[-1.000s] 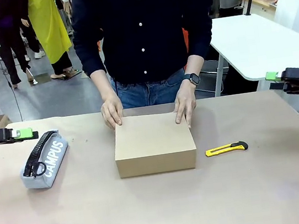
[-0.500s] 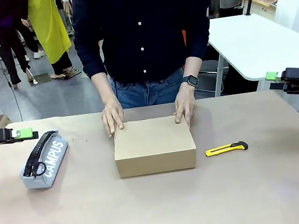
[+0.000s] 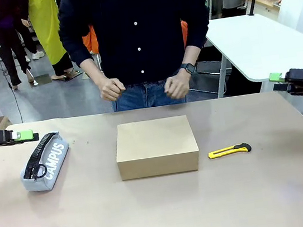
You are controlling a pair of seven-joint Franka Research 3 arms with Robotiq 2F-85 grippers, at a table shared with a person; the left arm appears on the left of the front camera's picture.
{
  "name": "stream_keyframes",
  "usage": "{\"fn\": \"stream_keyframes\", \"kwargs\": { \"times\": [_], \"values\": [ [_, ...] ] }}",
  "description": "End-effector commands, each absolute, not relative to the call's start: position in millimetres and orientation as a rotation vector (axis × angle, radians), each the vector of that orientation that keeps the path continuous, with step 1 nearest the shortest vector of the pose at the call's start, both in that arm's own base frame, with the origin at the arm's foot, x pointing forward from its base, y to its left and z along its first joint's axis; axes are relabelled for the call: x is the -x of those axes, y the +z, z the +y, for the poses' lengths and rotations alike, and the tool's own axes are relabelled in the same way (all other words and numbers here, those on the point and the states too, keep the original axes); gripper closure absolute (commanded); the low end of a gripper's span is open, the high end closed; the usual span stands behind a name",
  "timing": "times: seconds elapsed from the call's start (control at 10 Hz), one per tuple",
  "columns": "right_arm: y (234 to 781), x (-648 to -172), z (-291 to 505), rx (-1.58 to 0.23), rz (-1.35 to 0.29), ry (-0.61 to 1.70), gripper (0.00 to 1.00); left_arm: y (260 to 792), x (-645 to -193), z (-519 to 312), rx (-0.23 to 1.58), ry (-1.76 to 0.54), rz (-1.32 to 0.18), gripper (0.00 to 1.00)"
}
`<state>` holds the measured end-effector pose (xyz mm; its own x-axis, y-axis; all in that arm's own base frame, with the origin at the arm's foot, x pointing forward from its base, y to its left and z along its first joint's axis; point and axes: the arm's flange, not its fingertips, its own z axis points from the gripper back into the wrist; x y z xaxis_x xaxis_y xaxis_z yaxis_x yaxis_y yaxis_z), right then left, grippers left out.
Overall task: Pack the item into the box.
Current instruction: Close the Mailer Box.
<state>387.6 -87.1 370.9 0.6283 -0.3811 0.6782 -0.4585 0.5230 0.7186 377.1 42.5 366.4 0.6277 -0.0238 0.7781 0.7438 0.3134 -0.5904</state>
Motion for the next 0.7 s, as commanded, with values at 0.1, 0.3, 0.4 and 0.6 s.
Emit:
{"fn": "stream_keyframes", "kwargs": {
  "times": [0.1,0.3,0.4,0.6],
  "values": [
    [373.5,-386.9,-86.6,-1.052,-0.938,0.059,0.00,368.7,-376.3,41.9,1.143,-0.580,-0.756,0.00],
    [373.5,-386.9,-86.6,-1.052,-0.938,0.059,0.00,368.7,-376.3,41.9,1.143,-0.580,-0.756,0.00],
    [373.5,-386.9,-86.6,-1.052,-0.938,0.059,0.00,368.7,-376.3,41.9,1.143,-0.580,-0.756,0.00],
    [373.5,-386.9,-86.6,-1.052,-0.938,0.059,0.00,368.7,-376.3,41.9,1.143,-0.580,-0.756,0.00]
  ]
}}
